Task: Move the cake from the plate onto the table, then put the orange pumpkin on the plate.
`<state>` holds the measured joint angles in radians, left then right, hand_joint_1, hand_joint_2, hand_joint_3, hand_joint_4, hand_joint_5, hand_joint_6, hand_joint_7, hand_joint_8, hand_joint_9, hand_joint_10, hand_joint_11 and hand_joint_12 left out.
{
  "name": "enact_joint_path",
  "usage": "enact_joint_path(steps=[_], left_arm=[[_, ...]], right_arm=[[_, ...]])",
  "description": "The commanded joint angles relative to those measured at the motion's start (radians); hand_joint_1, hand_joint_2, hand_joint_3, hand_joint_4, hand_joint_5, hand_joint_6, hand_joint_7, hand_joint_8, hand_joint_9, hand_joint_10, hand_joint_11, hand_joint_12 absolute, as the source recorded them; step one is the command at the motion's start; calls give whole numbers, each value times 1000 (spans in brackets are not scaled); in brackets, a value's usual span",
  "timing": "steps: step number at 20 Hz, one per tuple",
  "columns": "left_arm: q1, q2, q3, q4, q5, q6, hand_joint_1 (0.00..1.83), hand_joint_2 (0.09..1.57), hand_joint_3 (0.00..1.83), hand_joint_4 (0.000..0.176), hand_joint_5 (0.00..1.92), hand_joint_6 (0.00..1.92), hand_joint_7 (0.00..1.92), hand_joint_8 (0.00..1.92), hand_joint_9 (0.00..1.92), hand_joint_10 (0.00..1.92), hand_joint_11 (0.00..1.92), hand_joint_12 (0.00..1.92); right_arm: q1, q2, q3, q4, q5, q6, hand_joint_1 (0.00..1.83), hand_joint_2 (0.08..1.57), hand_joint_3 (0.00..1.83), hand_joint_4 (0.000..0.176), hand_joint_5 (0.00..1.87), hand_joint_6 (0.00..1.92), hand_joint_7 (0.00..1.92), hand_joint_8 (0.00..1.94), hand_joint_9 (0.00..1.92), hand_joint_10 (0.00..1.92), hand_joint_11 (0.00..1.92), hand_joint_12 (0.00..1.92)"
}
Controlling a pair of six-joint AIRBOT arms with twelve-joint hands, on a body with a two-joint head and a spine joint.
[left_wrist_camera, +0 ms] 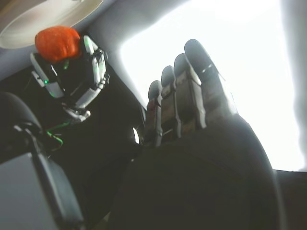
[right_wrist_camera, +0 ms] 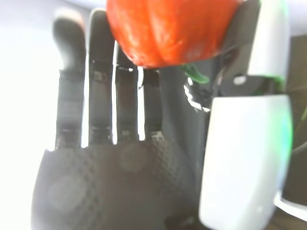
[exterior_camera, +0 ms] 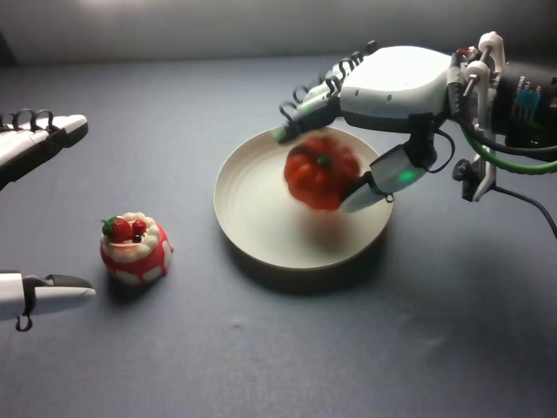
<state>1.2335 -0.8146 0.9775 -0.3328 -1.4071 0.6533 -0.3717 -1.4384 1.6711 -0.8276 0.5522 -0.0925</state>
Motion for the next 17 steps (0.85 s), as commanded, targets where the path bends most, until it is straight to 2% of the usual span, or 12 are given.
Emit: enact_joint_path(steps=[1,2,4,5,7,9,10,11,12,13,15,17], left_arm=[[-10,0,6,-16,-128,-6,908,814,0,0,205,5,205,3,191,12,0,819],[-10,-1,6,-16,-128,-6,927,812,0,0,211,4,200,0,179,5,0,768],[-10,-2,4,-16,-130,-9,914,814,0,0,214,2,187,0,162,0,0,711],[-10,-2,4,-16,-131,-10,908,814,0,0,212,0,176,0,147,0,0,675],[-9,-2,3,-17,-135,-12,931,823,2,0,214,1,170,1,142,4,0,671],[-9,-2,0,-18,-143,-15,957,825,3,0,208,1,169,0,142,2,0,691],[-4,-1,-4,-19,-154,-16,955,822,1,0,208,2,169,0,145,3,0,696],[-1,-1,-7,-21,-163,-16,946,824,2,0,205,1,169,0,155,5,0,740],[5,-1,-12,-26,-175,-16,958,814,0,0,213,2,175,1,167,8,0,795],[13,-2,-16,-31,-191,-16,953,813,0,0,206,0,163,1,150,4,0,775],[23,-2,-23,-37,-210,-18,967,824,2,0,166,0,95,0,85,0,0,733],[31,-1,-25,-40,-228,-25,958,824,2,17,150,4,65,3,52,2,0,725]], right_arm=[[11,1,3,43,83,3,837,901,0,127,199,2,265,8,289,77,4,941],[11,1,3,43,81,3,825,913,2,138,176,0,238,1,284,45,0,886],[11,1,-3,44,77,3,870,909,0,125,218,5,264,5,324,32,0,1057],[11,1,-8,45,76,3,860,913,1,129,223,3,257,1,307,17,0,1004],[11,2,-22,71,85,3,878,894,0,103,225,1,254,3,316,11,0,1089],[4,37,-50,110,129,3,803,885,0,128,123,0,163,0,245,2,0,944],[-4,83,-78,147,176,3,691,848,0,162,27,0,80,0,179,2,0,838],[-11,111,-95,166,201,3,667,826,0,158,5,0,51,1,133,4,0,747],[-24,145,-116,193,236,3,703,812,0,132,0,0,28,3,41,10,0,464],[-43,180,-138,230,277,3,712,798,0,160,0,0,48,5,13,5,0,280],[-85,246,-185,294,362,-1,738,839,7,173,0,0,64,5,42,11,0,172],[-154,317,-244,386,451,-34,789,878,11,162,0,0,26,7,24,3,0,6]])
